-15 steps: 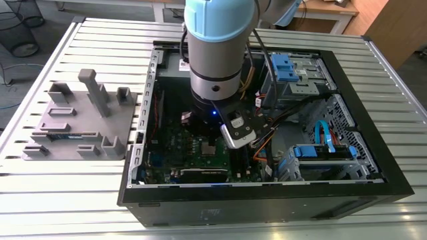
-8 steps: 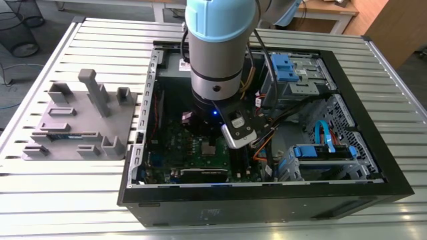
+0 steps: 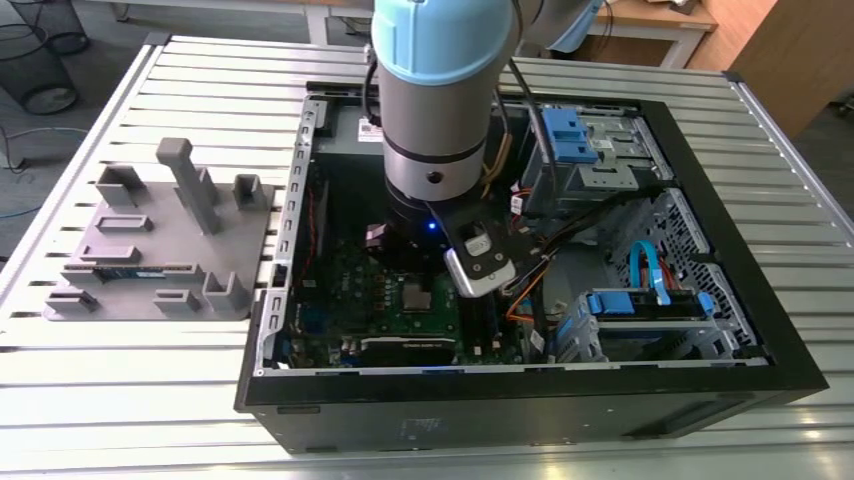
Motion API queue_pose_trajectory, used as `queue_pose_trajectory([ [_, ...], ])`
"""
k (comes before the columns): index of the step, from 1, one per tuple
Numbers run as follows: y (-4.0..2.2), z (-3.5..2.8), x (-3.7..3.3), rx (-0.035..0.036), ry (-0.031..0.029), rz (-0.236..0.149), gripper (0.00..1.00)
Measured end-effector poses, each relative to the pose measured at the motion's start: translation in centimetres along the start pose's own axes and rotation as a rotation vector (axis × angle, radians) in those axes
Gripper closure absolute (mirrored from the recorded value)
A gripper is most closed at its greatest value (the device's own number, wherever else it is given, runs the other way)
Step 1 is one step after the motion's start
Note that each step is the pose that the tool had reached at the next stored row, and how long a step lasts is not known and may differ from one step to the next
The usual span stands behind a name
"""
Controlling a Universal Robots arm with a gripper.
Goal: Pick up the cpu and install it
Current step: 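Close the cpu cover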
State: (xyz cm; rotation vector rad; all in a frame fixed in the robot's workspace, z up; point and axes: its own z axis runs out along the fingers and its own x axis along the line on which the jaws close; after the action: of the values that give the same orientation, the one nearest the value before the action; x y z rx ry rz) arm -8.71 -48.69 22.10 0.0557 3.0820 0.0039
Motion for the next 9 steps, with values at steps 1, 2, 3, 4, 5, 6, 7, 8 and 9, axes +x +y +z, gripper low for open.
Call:
queue_pose_trajectory([
  [1,0.01,0.01,-0.1,-0.0001,0.0,0.0,0.89],
  [2,0.01,0.01,-0.22,0.0,0.0001,0.0,0.89],
  [3,0.01,0.02,-0.33,-0.0001,0.0,0.0,0.89],
  [4,0.02,0.03,-0.43,-0.0001,0.0,0.0,0.89],
  [5,0.02,0.03,-0.52,-0.0001,0.0001,-0.001,0.89],
  [6,0.02,0.04,-0.59,-0.0002,0.0001,-0.002,0.89],
  [7,0.02,0.05,-0.65,-0.0002,0.0001,-0.003,0.89],
  [8,0.02,0.05,-0.69,-0.0004,0.0,-0.005,0.89],
  [9,0.02,0.05,-0.72,-0.0004,0.0001,-0.007,0.89],
])
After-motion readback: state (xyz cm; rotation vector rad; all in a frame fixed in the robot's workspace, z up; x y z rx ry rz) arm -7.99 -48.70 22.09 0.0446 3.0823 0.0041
